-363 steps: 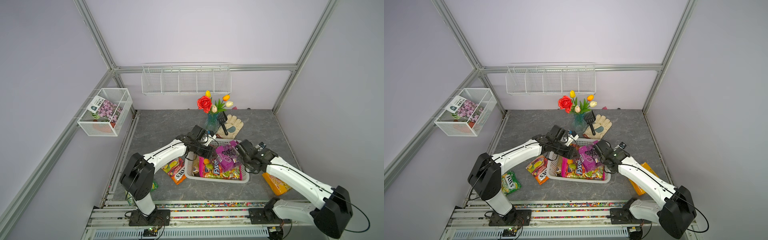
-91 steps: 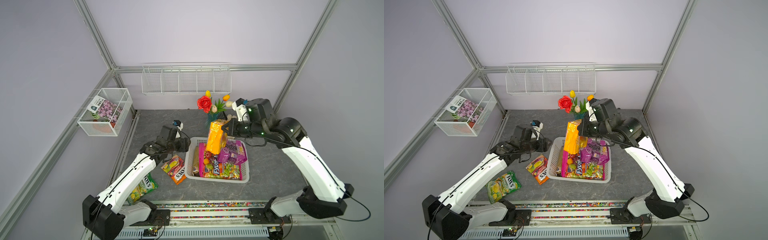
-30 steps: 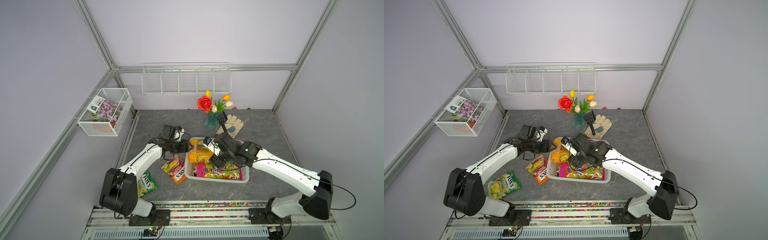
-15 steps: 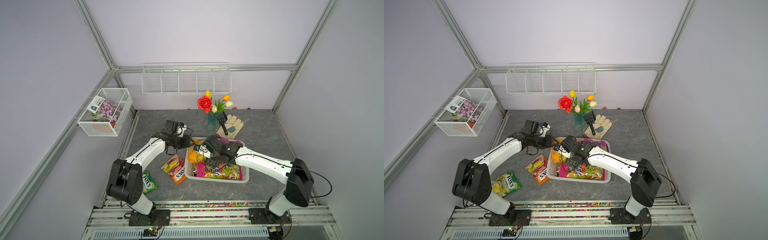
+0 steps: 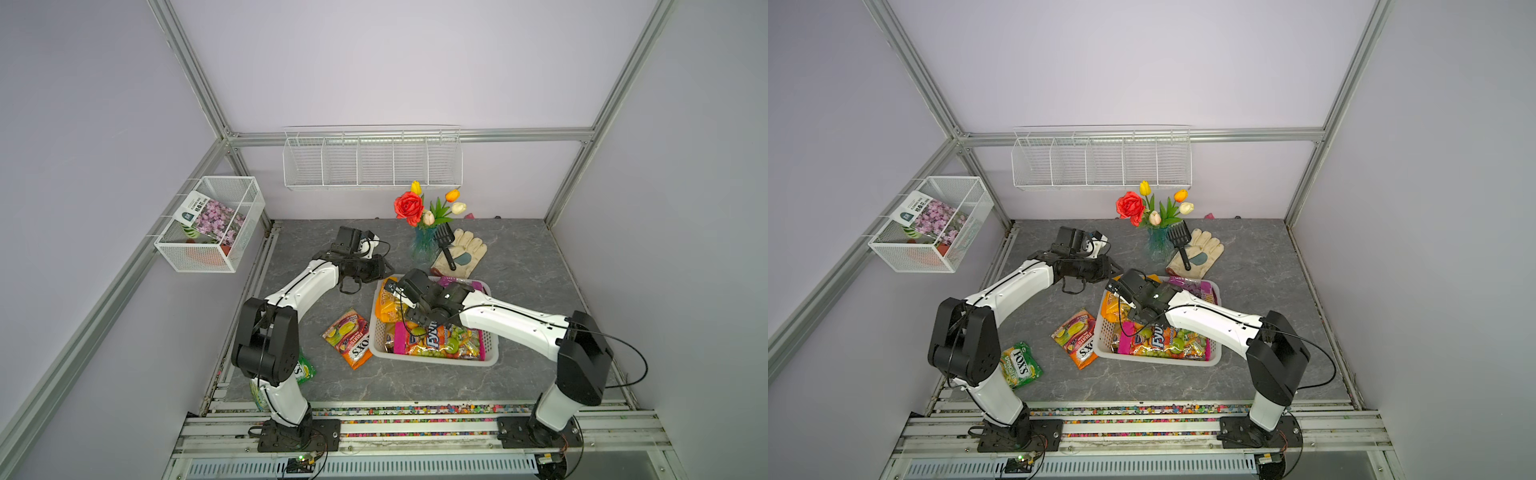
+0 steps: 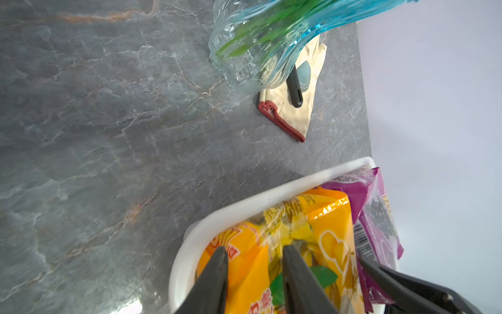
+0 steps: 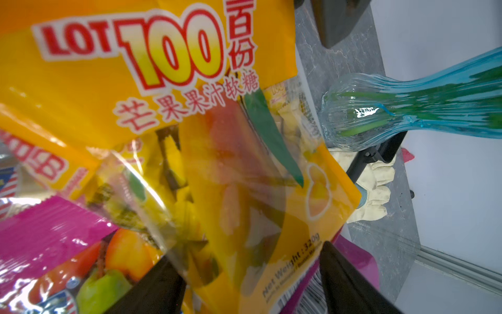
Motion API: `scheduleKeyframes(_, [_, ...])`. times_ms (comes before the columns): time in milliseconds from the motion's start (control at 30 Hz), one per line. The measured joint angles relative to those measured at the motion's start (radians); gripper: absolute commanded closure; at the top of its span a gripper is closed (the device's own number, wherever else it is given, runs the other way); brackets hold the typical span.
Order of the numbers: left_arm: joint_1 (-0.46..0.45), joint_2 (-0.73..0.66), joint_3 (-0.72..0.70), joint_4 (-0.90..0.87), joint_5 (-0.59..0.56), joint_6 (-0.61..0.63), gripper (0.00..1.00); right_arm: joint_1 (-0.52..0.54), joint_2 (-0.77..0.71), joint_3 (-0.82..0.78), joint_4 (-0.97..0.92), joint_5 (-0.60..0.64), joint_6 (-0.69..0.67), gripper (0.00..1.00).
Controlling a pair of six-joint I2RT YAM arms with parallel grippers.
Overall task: Put the candies in the basket
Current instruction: Place the candy in the basket.
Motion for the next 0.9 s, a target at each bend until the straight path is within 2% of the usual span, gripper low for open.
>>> scheduleKeyframes(200, [-0.001,0.02,0.034,-0.005,0.006,-0.001,0.62,-0.002,-0.027,-0.002,-0.003,-0.013,-0.007,0.23])
scheduleKeyframes(300, [-0.002,0.008,0.042,-0.022,-0.021,0.012,0.54,0.0,-0.076,-0.006,-0.027,-0.124,-0.062,0.23])
scheduleKeyframes(433, [0.011,-0.039,0.043,-0.065,-0.066,0.026,0.52,0.052,-0.135,-0.016,-0.025,-0.248,-0.142,0.22])
scheduleKeyframes(533, [0.039,-0.087,0.039,-0.073,-0.088,0.032,0.51,0.09,-0.1,0.016,-0.024,-0.286,-0.175,0.21])
scheduleKeyframes(700, [0.091,-0.153,0.005,-0.07,-0.11,0.034,0.51,0.106,0.08,0.159,-0.034,-0.24,-0.208,0.19])
scheduleKeyframes(900, [0.119,-0.171,-0.068,-0.064,-0.127,0.035,0.51,0.104,0.233,0.217,-0.042,-0.069,-0.257,0.21])
